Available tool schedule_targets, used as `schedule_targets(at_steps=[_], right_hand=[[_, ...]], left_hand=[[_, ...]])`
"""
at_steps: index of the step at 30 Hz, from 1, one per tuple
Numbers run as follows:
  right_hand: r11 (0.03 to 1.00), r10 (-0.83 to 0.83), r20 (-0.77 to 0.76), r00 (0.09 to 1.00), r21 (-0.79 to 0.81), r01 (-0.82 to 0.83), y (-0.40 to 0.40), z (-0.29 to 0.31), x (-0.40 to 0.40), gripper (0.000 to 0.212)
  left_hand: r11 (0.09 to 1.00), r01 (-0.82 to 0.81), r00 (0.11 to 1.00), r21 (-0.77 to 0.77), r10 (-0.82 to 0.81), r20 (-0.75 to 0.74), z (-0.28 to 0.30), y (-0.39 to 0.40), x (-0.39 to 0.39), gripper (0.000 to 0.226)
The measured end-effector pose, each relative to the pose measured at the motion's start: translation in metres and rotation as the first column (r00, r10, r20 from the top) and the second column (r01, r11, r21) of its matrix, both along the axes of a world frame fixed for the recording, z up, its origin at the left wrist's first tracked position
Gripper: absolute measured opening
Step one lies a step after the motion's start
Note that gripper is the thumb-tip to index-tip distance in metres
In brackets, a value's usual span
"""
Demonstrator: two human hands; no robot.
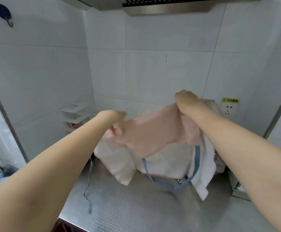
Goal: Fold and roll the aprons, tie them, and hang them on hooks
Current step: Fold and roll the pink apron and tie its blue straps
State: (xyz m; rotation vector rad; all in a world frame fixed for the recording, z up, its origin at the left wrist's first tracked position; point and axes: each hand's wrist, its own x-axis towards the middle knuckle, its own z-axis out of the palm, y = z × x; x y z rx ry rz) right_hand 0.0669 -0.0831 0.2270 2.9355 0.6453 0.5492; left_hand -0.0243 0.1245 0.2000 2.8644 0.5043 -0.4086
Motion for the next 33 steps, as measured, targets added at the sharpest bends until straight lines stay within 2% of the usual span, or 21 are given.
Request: schedule_targets(at_steps=[2, 3, 5, 6, 7, 10, 13, 16, 17, 20, 22, 25, 28, 30, 33], right_hand=[[0.998, 0.057, -0.104, 0.993, 0.027, -0.055, 0.015, -0.003, -0.009, 0.019], [0.995, 0.091, -0.156, 0.983, 0.050, -0.084, 0.023, -0.002, -0.013, 0.020], [0.986, 0.154, -0.219, 0.964, 0.096, -0.136, 0.035, -0.003, -0.018, 0.024], [0.981, 0.181, -0.224, 0.958, 0.116, -0.158, 0.038, -0.003, -0.018, 0.017], [0.979, 0.188, -0.231, 0.955, 0.124, -0.163, 0.038, -0.003, -0.017, 0.009], [0.989, 0.120, -0.282, 0.952, 0.117, -0.090, 0.020, -0.004, -0.006, 0.016], [0.994, 0.067, -0.337, 0.939, 0.108, -0.032, 0.004, -0.003, -0.001, 0.011], [0.986, 0.056, -0.402, 0.914, 0.166, 0.013, -0.002, 0.000, 0.000, 0.013], [0.984, 0.035, -0.391, 0.920, 0.174, 0.036, -0.004, 0.001, 0.000, 0.007], [0.960, -0.036, -0.331, 0.943, 0.252, 0.125, -0.015, 0.001, 0.005, 0.020], [0.967, -0.074, -0.175, 0.982, 0.227, 0.113, -0.015, 0.006, 0.002, 0.019], [0.982, -0.073, 0.074, 0.995, 0.182, 0.058, -0.008, 0.019, 0.001, 0.032], [0.962, -0.022, 0.230, 0.973, 0.270, -0.042, 0.001, 0.038, 0.003, 0.044], [0.928, 0.060, 0.277, 0.959, 0.338, -0.156, 0.012, 0.051, -0.001, 0.051], [0.898, 0.269, 0.179, 0.947, 0.308, -0.313, 0.023, 0.062, -0.004, 0.036]], left_hand=[[0.961, 0.040, 0.991, -0.273, -0.004, 0.134, -0.004, -0.025, 0.015, 0.080], [0.933, 0.060, 0.977, -0.355, 0.019, 0.213, -0.006, -0.040, 0.020, 0.067], [0.902, 0.092, 0.938, -0.422, 0.063, 0.341, -0.013, -0.067, 0.029, 0.024], [0.920, 0.099, 0.921, -0.379, 0.060, 0.385, -0.016, -0.073, 0.033, 0.007], [0.951, 0.101, 0.909, -0.292, 0.031, 0.415, -0.017, -0.073, 0.035, 0.005], [0.993, 0.079, 0.915, -0.086, -0.037, 0.403, -0.017, -0.059, 0.041, 0.019], [0.996, 0.084, 0.928, 0.005, -0.080, 0.365, -0.013, -0.051, 0.043, 0.026], [0.995, 0.075, 0.932, 0.072, -0.095, 0.351, -0.011, -0.047, 0.042, 0.029], [0.995, 0.060, 0.935, 0.079, -0.084, 0.344, -0.012, -0.043, 0.041, 0.029], [0.999, 0.020, 0.945, 0.033, -0.030, 0.327, -0.014, -0.023, 0.042, 0.030], [1.000, 0.003, 0.940, -0.014, 0.002, 0.340, -0.011, -0.016, 0.039, 0.029], [0.999, -0.040, 0.921, -0.027, 0.048, 0.386, -0.002, -0.015, 0.035, 0.024], [0.997, -0.082, 0.911, -0.003, 0.076, 0.404, 0.011, -0.011, 0.033, 0.018], [0.994, -0.110, 0.925, 0.001, 0.102, 0.366, 0.012, -0.006, 0.032, 0.021], [0.988, -0.133, 0.974, -0.082, 0.145, 0.172, 0.000, 0.001, 0.028, 0.013]])
